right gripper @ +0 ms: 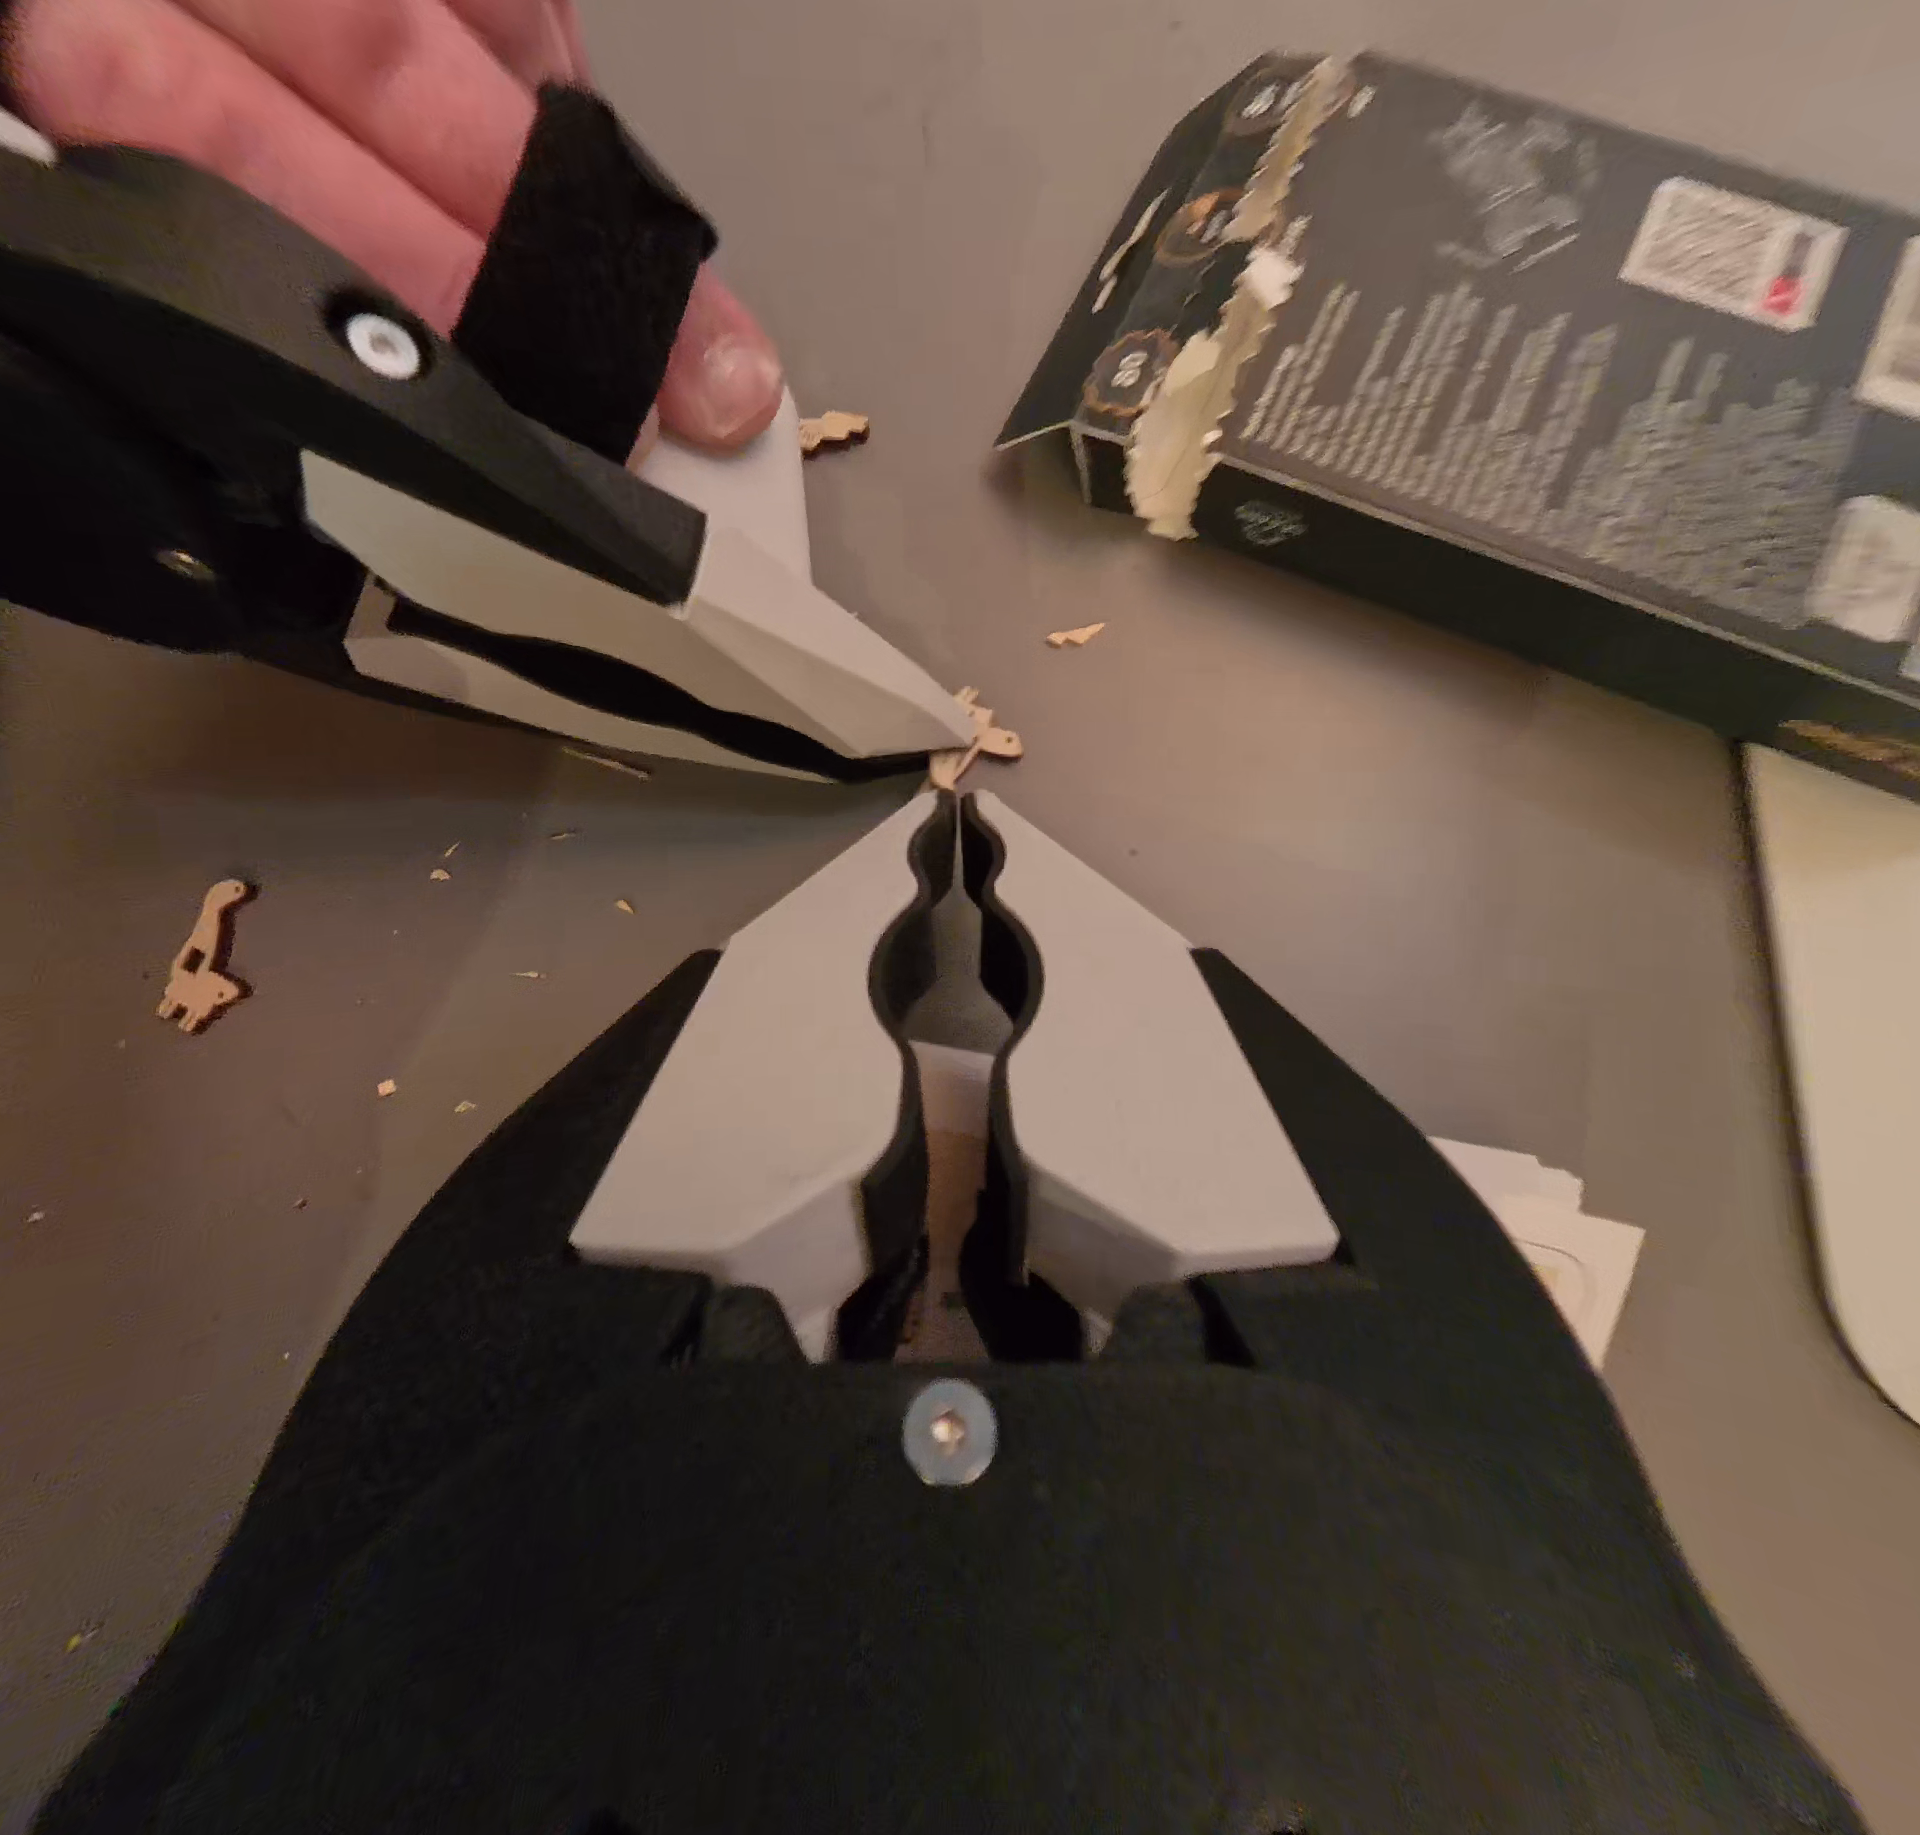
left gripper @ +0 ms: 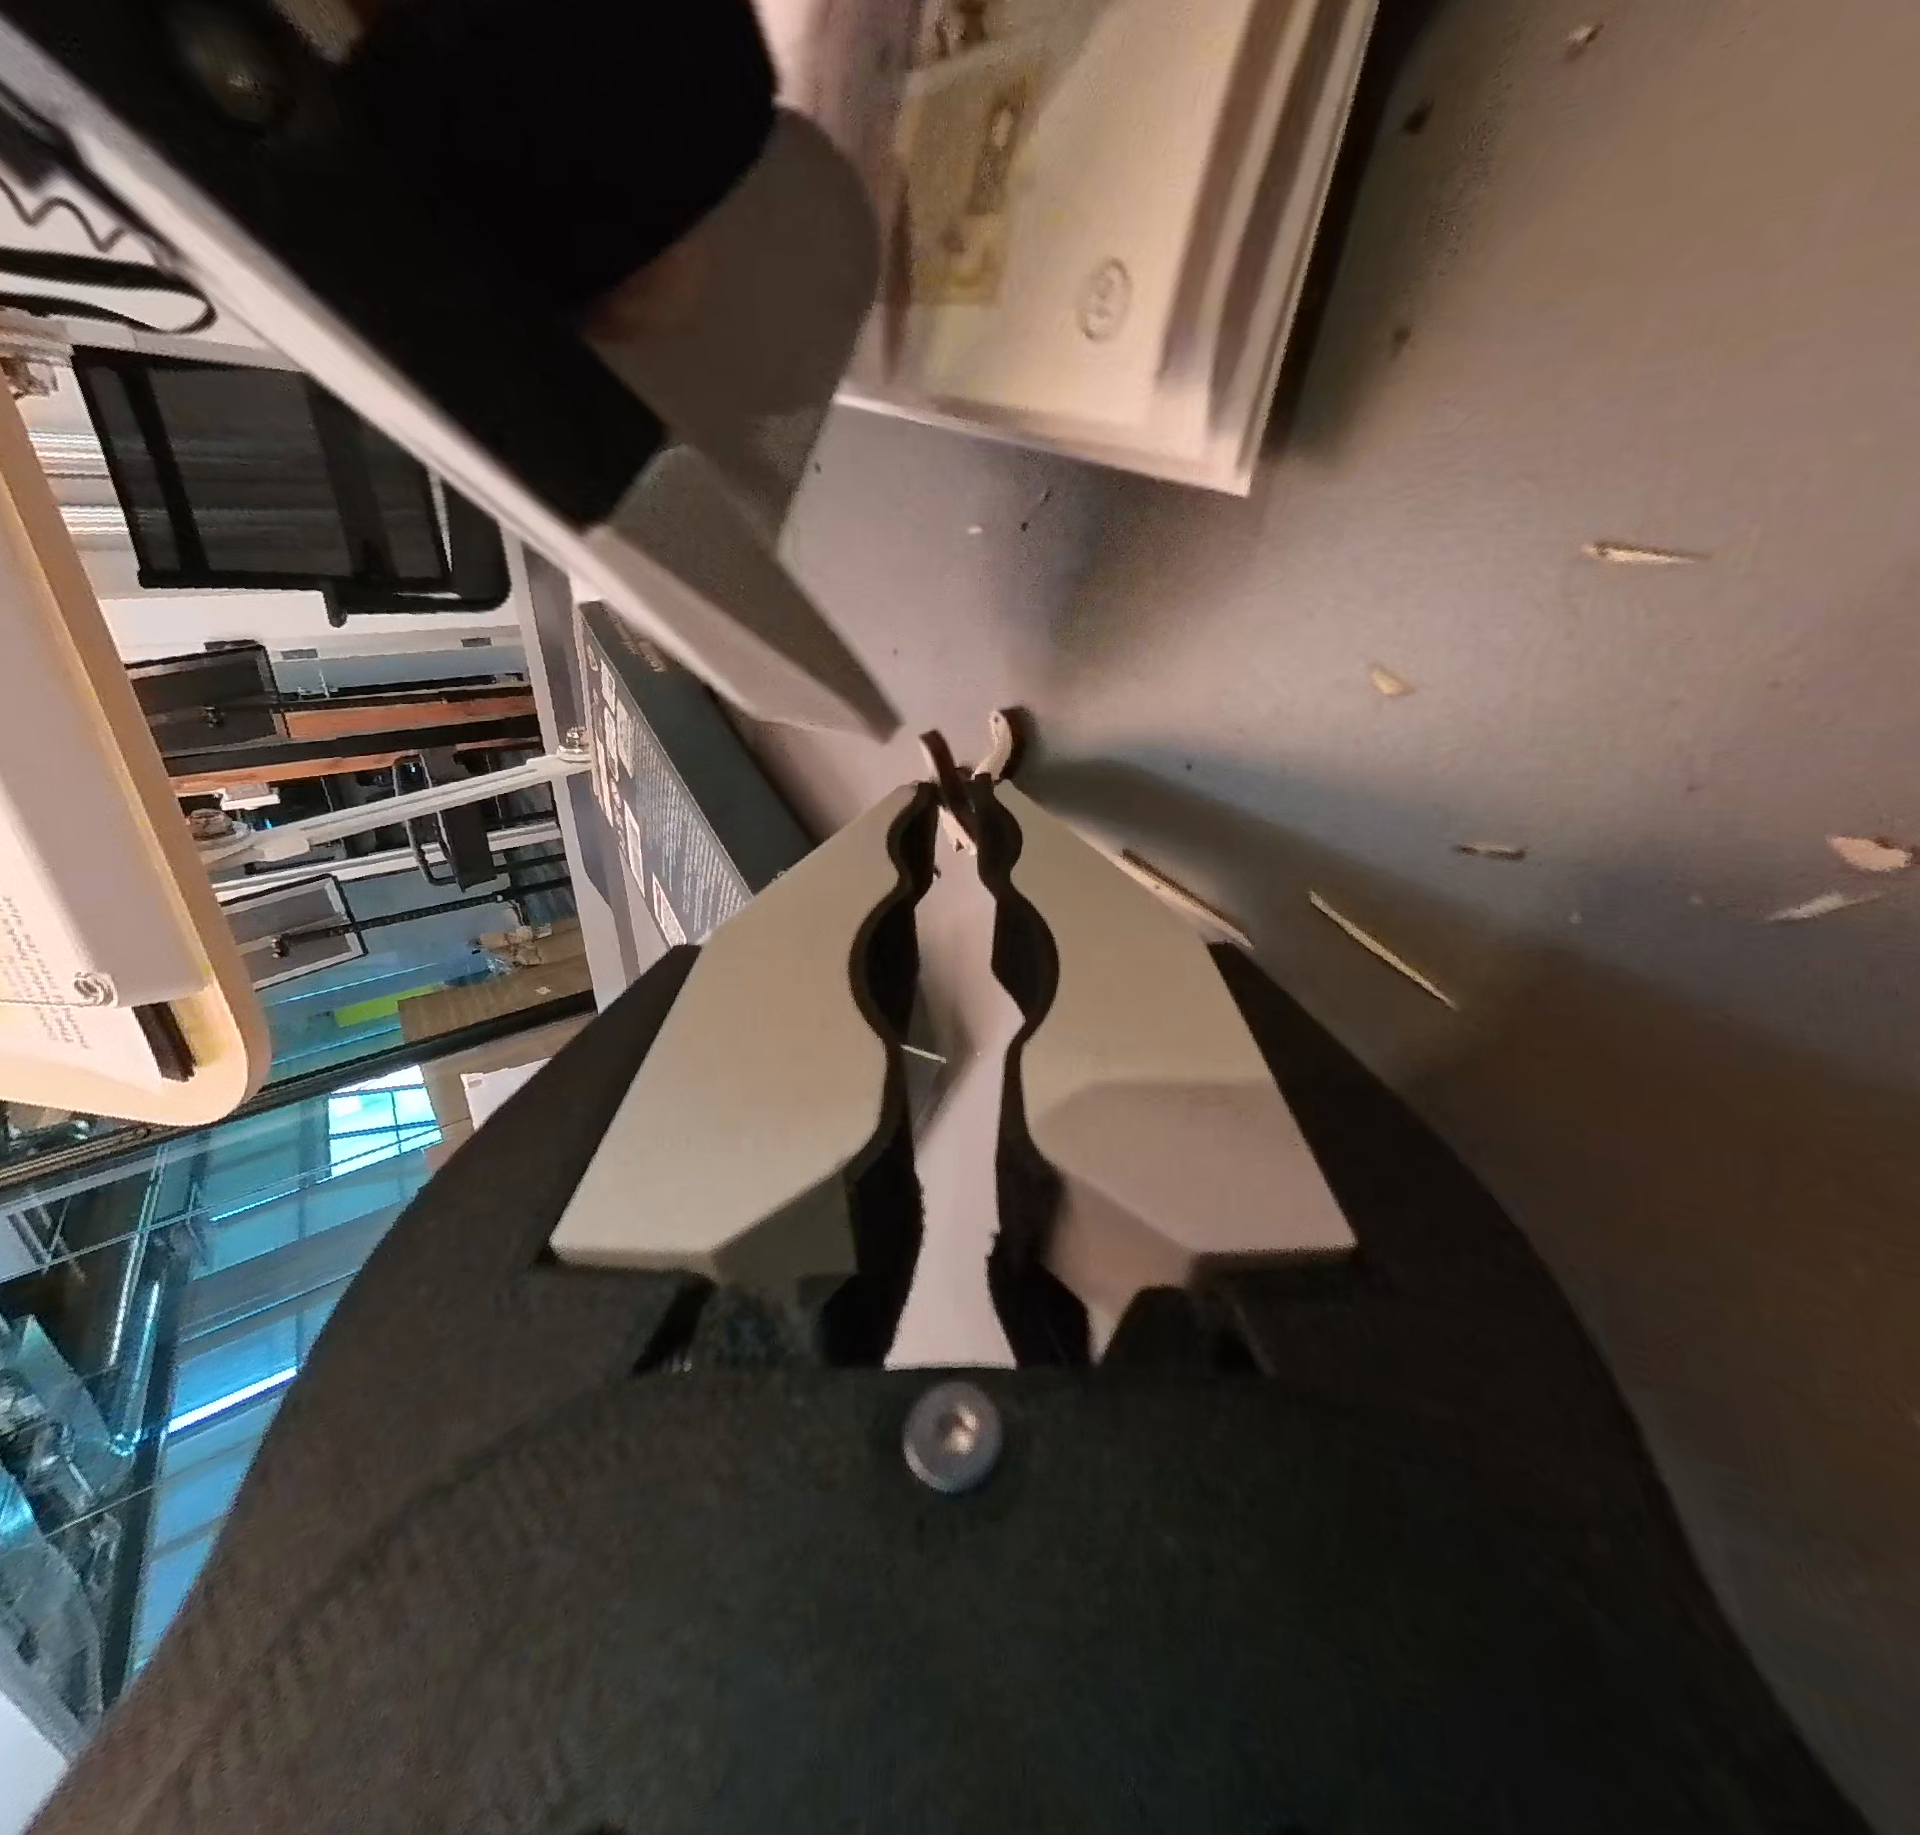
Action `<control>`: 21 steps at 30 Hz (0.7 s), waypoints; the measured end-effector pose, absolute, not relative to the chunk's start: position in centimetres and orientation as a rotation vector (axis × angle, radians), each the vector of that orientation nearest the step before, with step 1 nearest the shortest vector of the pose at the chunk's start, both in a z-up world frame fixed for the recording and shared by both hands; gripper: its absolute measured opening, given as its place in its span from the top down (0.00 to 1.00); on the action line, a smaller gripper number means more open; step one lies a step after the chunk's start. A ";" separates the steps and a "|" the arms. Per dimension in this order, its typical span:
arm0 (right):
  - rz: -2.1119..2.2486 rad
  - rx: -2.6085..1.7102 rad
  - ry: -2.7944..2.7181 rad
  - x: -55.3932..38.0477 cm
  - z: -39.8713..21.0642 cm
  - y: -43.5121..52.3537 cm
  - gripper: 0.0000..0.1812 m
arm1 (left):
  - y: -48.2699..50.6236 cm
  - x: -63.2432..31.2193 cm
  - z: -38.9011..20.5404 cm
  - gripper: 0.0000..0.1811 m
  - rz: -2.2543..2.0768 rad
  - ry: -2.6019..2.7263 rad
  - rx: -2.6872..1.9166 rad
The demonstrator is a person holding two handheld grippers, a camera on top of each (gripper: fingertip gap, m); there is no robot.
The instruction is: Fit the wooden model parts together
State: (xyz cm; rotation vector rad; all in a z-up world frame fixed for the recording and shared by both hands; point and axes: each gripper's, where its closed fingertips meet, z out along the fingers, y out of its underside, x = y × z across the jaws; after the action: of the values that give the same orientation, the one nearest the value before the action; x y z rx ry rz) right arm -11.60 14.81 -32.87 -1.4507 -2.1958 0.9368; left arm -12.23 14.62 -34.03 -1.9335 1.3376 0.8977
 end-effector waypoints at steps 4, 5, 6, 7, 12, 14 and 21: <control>0.937 -1.433 -2.192 -12.1 -33.1 14.6 1.00 | 14.7 -12.1 -34.0 0.97 0.892 1.336 -1.929; 0.941 -1.427 -2.188 -12.2 -33.2 14.5 1.00 | 14.6 -12.1 -34.0 0.97 0.897 1.334 -1.931; 0.935 -1.424 -2.188 -12.1 -33.2 14.5 1.00 | 14.7 -12.1 -34.0 0.97 0.903 1.334 -1.928; 0.923 -1.418 -2.192 -12.1 -33.3 14.5 1.00 | 14.7 -12.1 -34.0 0.97 0.902 1.328 -1.926; 0.899 -1.397 -2.192 -12.1 -33.5 14.5 1.00 | 14.7 -12.0 -34.0 0.97 0.865 1.298 -1.942; 0.876 -1.388 -2.187 -12.2 -33.7 14.5 1.00 | 14.5 -12.2 -34.0 0.96 0.842 1.270 -1.965; 0.869 -1.384 -2.182 -12.5 -34.0 14.4 1.00 | 13.7 -13.6 -33.6 0.92 0.733 1.131 -2.018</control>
State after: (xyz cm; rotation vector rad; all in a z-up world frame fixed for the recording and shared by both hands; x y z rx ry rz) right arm -12.51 14.36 -34.00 -1.3841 -2.1821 0.8686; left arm -13.55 13.70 -33.61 -2.0182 1.1308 0.7327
